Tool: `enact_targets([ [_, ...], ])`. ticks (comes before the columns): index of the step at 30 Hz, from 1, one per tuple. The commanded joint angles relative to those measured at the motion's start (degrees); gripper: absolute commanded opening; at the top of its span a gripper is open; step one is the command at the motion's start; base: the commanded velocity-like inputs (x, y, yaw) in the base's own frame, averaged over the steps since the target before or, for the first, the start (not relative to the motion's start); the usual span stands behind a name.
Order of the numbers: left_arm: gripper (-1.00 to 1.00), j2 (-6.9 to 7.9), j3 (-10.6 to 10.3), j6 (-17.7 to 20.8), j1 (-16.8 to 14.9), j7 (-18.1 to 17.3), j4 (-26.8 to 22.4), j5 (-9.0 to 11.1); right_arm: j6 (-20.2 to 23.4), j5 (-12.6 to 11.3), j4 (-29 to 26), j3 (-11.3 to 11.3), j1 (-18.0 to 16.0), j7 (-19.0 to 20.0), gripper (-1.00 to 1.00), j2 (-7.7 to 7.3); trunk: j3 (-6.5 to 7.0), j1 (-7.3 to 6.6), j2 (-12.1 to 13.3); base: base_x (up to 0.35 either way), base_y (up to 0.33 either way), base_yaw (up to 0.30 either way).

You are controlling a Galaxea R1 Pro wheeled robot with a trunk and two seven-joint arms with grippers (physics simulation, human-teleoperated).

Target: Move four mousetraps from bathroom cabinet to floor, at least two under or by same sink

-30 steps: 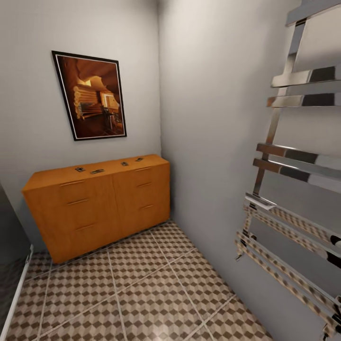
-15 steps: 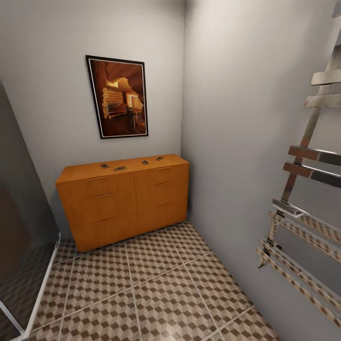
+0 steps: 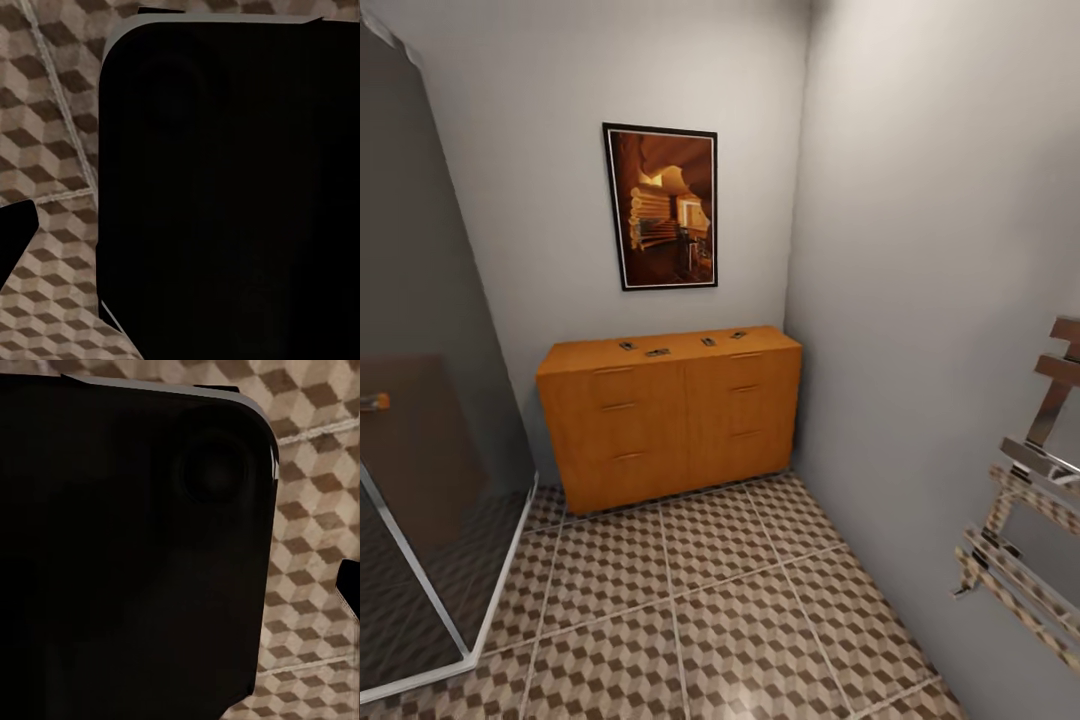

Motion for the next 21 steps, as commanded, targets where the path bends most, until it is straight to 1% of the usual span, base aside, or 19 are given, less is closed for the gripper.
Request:
enact_targets([
  [1, 1.00, -0.01, 0.0, -0.1, 0.0, 0.0, 0.0, 0.4, -0.2, 0.2, 0.0, 0.0, 0.0, -0.1, 1.00, 0.00, -0.05, 0.00, 0.0, 0.000, 0.000, 0.273],
  [7, 1.00, -0.01, 0.0, -0.1, 0.0, 0.0, 0.0, 0.4, -0.1, 0.2, 0.0, 0.0, 0.0, -0.1, 1.00, 0.01, -0.05, 0.00, 0.0, 0.000, 0.000, 0.268],
  [10, 1.00, -0.01, 0.0, -0.1, 0.0, 0.0, 0.0, 0.4, -0.1, 0.2, 0.0, 0.0, 0.0, 0.0, 1.00, 0.00, -0.05, 0.00, 0.0, 0.000, 0.000, 0.172],
  [16, 1.00, -0.01, 0.0, -0.1, 0.0, 0.0, 0.0, 0.4, 0.0, 0.2, 0.0, 0.1, 0.0, 0.0, 1.00, 0.00, -0.05, 0.00, 0.0, 0.017, 0.000, 0.063],
  [21, 1.00, -0.01, 0.1, 0.0, 0.0, 0.0, 0.0, 0.4, 0.0, 0.1, 0.0, 0.1, 0.0, 0.0, 1.00, 0.00, -0.05, 0.00, 0.0, 0.196, 0.000, 0.012],
])
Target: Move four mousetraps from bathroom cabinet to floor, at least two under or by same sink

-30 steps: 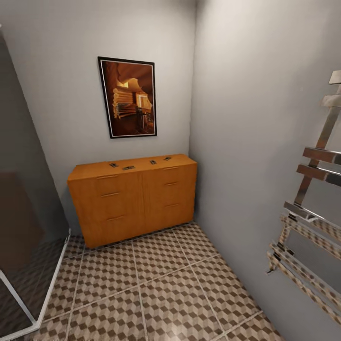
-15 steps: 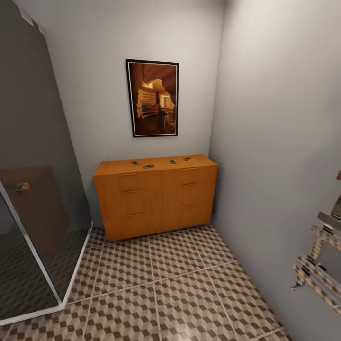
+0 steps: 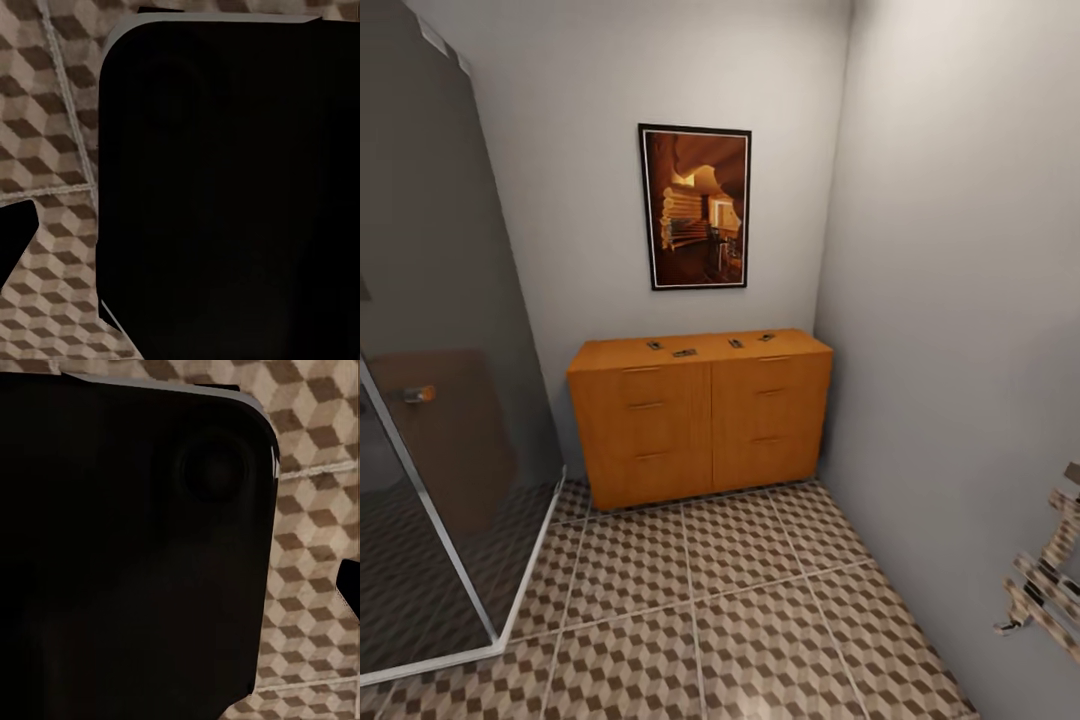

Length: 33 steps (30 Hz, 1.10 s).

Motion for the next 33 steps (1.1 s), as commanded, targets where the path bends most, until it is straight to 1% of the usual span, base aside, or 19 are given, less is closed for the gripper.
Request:
enact_targets([
  [1, 1.00, -0.01, 0.1, -0.1, 0.0, 0.0, 0.0, 0.4, -0.2, 0.1, 0.0, 0.0, 0.0, -0.1, 1.00, 0.01, -0.05, 0.02, 0.0, 0.261, 0.000, 0.006],
  [8, 1.00, 0.01, 0.1, 0.3, 0.0, 0.0, 0.0, 0.6, -0.3, -0.2, 0.0, -0.1, 0.0, 0.0, 1.00, -0.05, -0.05, 0.02, 0.0, 0.304, 0.000, 0.002],
  [33, 1.00, -0.01, 0.1, 0.3, 0.0, 0.0, 0.0, 0.7, -0.2, 0.0, 0.0, 0.1, 0.0, 0.0, 1.00, 0.00, -0.05, 0.02, 0.0, 0.323, 0.000, 0.000],
])
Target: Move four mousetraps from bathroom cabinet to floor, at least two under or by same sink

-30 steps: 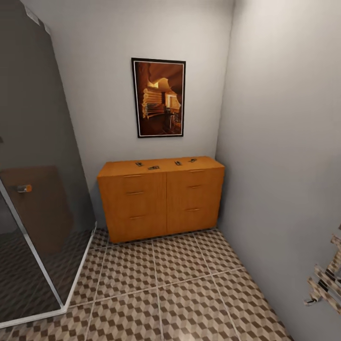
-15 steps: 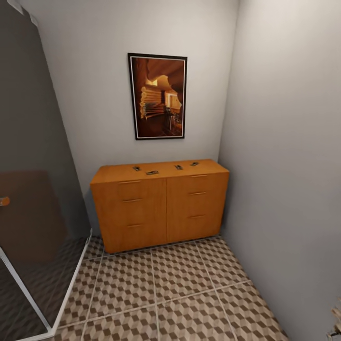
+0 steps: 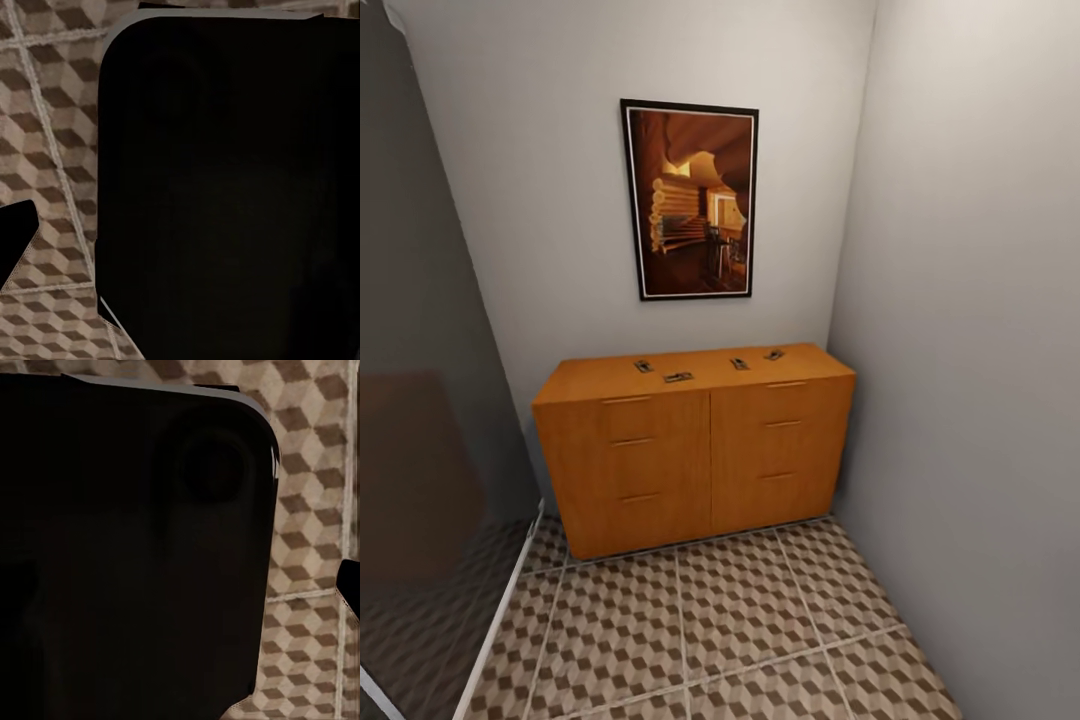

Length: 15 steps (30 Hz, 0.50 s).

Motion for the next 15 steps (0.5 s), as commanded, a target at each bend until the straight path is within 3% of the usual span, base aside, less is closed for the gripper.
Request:
enact_targets([
  [1, 1.00, -0.01, 0.0, -0.1, 0.0, 0.0, 0.0, 0.4, -0.2, 0.2, 0.0, 0.0, 0.0, -0.1, 1.00, 0.01, -0.05, 0.03, 0.0, 0.324, 0.000, 0.000],
  [15, 1.00, -0.01, 0.0, -0.3, 0.0, 0.0, 0.0, 0.4, -0.1, 0.2, 0.0, 0.1, 0.0, -0.1, 1.00, 0.01, -0.05, 0.03, 0.0, 0.324, 0.000, 0.000],
])
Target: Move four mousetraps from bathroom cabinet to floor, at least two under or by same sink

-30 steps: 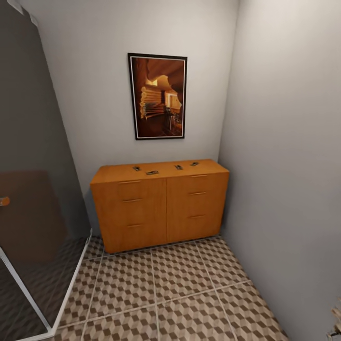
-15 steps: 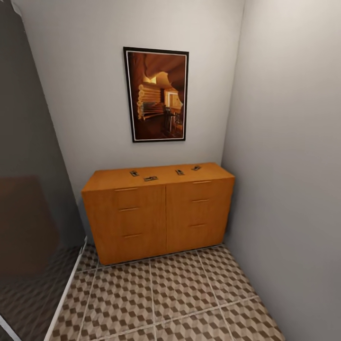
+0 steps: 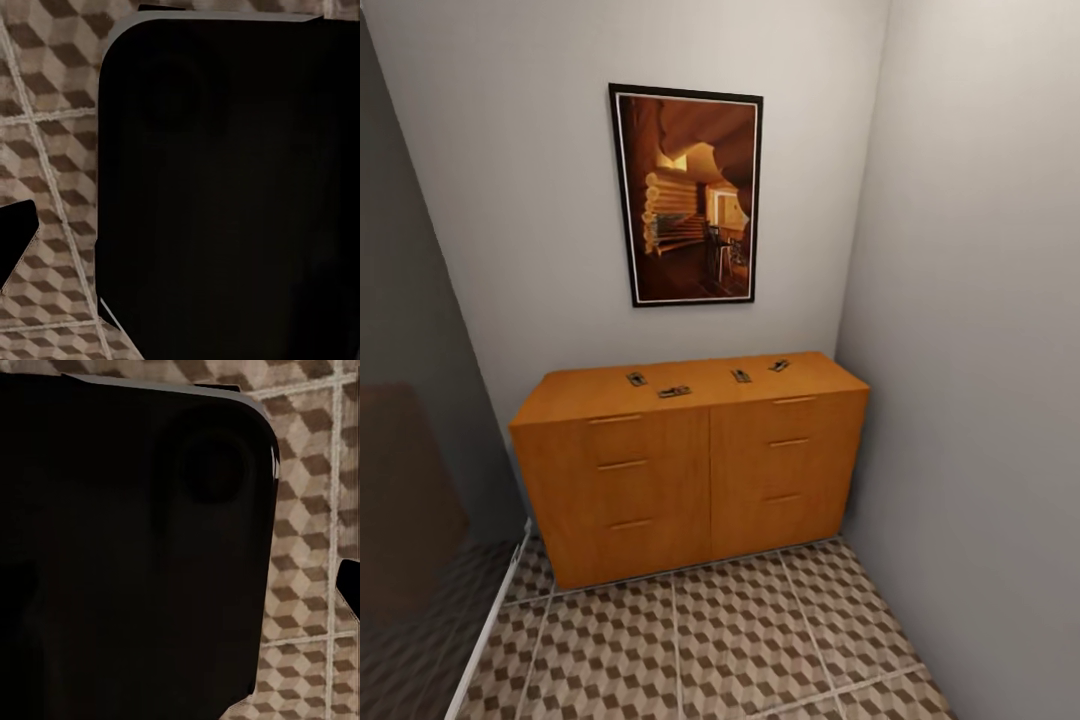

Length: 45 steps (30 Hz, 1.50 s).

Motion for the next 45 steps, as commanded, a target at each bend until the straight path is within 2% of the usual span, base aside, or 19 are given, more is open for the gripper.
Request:
enact_targets([
  [1, 1.00, -0.01, 0.0, -0.1, 0.0, 0.0, 0.0, 0.4, -0.2, 0.2, 0.0, 0.0, 0.0, -0.1, 1.00, 0.00, -0.05, 0.03, 0.0, 0.324, 0.000, 0.000],
  [15, 1.00, 0.05, 0.0, -0.3, 0.0, 0.0, 0.0, 0.5, -0.2, 0.2, 0.0, 0.0, 0.0, -0.1, 1.00, 0.00, -0.05, 0.03, 0.0, 0.324, 0.000, 0.000],
  [26, 1.00, 0.07, 0.0, -0.3, 0.0, 0.0, 0.0, 1.6, -0.2, 0.2, 0.0, 0.0, 0.0, -0.1, 1.00, 0.00, -0.05, 0.03, 0.0, 0.324, 0.000, 0.000],
  [45, 1.00, 0.08, 0.0, -0.4, 0.0, 0.0, 0.0, 2.1, -0.2, 0.3, 0.0, 0.0, 0.0, -0.1, 1.00, 0.00, -0.05, 0.03, 0.0, 0.295, 0.000, 0.000],
])
